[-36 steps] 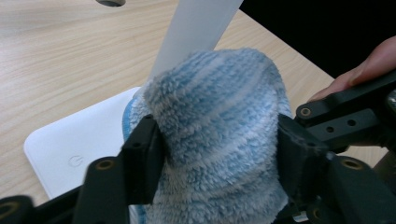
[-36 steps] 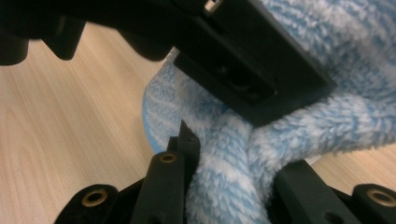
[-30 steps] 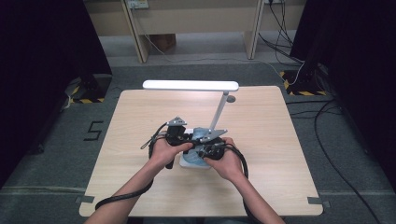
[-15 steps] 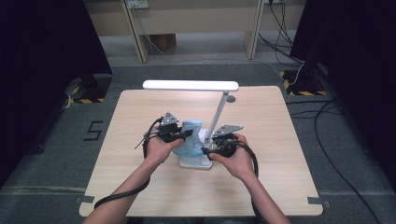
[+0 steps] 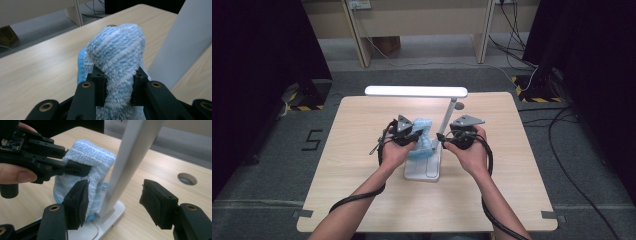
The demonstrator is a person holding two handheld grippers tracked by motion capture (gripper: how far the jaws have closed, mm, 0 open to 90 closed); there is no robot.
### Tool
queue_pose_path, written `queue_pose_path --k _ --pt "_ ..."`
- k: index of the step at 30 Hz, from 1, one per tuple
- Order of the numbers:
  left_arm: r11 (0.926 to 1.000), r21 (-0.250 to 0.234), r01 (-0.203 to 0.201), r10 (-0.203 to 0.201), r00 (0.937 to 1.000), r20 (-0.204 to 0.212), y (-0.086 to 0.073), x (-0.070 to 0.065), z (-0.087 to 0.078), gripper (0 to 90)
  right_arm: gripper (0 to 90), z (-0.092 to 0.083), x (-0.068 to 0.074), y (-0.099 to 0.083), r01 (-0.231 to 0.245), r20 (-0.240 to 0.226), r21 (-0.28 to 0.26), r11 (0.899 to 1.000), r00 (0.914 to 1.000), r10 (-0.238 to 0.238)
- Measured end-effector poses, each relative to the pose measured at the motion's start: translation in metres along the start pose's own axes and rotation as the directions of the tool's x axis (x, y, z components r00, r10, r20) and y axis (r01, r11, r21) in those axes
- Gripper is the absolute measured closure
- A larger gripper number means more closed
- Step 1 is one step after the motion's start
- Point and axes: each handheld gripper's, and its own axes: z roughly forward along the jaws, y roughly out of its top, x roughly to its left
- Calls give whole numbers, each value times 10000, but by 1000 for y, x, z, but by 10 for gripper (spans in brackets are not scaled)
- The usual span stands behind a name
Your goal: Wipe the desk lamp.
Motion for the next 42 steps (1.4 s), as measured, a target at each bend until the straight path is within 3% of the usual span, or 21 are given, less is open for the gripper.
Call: queue_pose_path --k 4,8,12,18,27,33,37,39,42 --pt "9994 -342 -45 48 10000 59 1 1 7 694 383 7 -6 2 103 -25 -106 9999 9999 -103" --pt "9984 -572 -2 5 10000 39 -8 3 16 693 396 12 -7 3 305 -114 -374 9988 9995 -309" --pt "9986 -289 445 -436 9986 292 -23 5 24 694 460 16 -6 3 416 -52 -493 9979 9991 -419" --pt "9968 110 787 -792 9958 463 -38 7 31 696 525 17 -7 5 375 24 -442 9983 9993 -374" --pt "9977 655 150 -186 9983 554 -41 2 30 703 580 19 -5 6 367 118 -370 9986 9993 -363" --pt "9957 909 -151 104 9986 523 -41 -4 19 700 596 20 -3 6 173 226 -387 9991 9996 -164" --pt "9922 1108 -566 515 9975 489 -41 -8 9 699 608 21 -1 6 8 318 -400 9992 9995 5" --pt "9926 1087 -539 489 9976 485 -44 -9 8 699 582 21 1 5 -187 339 -275 9994 9992 196" --pt "9931 1107 -395 341 9982 499 -47 -7 8 700 495 22 6 -4 -627 197 436 9971 9979 619"
